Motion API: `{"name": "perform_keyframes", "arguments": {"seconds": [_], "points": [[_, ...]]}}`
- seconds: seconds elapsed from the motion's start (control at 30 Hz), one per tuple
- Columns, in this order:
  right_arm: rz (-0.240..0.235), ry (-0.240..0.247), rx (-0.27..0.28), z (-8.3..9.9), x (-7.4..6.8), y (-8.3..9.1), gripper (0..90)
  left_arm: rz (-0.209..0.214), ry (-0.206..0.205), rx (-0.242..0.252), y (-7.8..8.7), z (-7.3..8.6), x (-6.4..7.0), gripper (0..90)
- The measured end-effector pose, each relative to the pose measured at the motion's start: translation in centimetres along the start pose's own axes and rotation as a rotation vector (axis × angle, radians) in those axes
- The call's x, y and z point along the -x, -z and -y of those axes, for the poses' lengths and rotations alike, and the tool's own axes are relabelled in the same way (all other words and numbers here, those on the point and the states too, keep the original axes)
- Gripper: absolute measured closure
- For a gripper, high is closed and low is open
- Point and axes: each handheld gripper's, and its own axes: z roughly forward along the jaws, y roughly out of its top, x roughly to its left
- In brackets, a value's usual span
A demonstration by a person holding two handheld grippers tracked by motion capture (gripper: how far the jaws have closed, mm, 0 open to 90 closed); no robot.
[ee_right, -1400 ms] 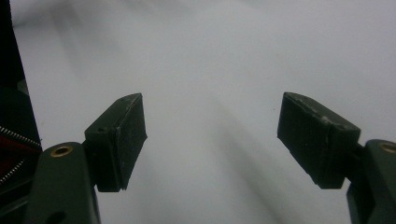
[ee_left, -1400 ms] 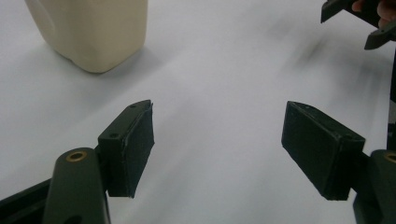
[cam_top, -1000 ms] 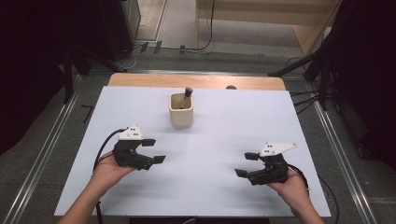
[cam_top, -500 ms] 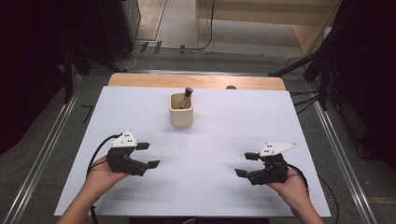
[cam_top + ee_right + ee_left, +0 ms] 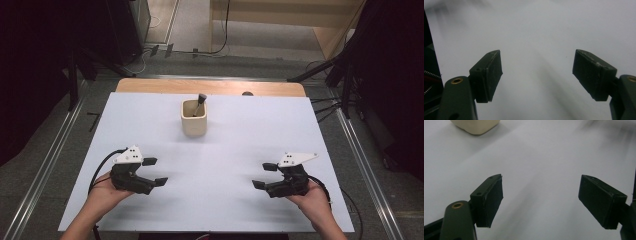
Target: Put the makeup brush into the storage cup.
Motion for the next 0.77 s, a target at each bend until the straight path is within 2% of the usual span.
{"name": "perform_keyframes", "arguments": {"seconds": [0.77], "points": [[0.009,0.004,-0.006,0.02,0.21,-0.13,25.1,-0.001,0.0,-0.018,-0.17,0.35,-0.22,20.7]]}}
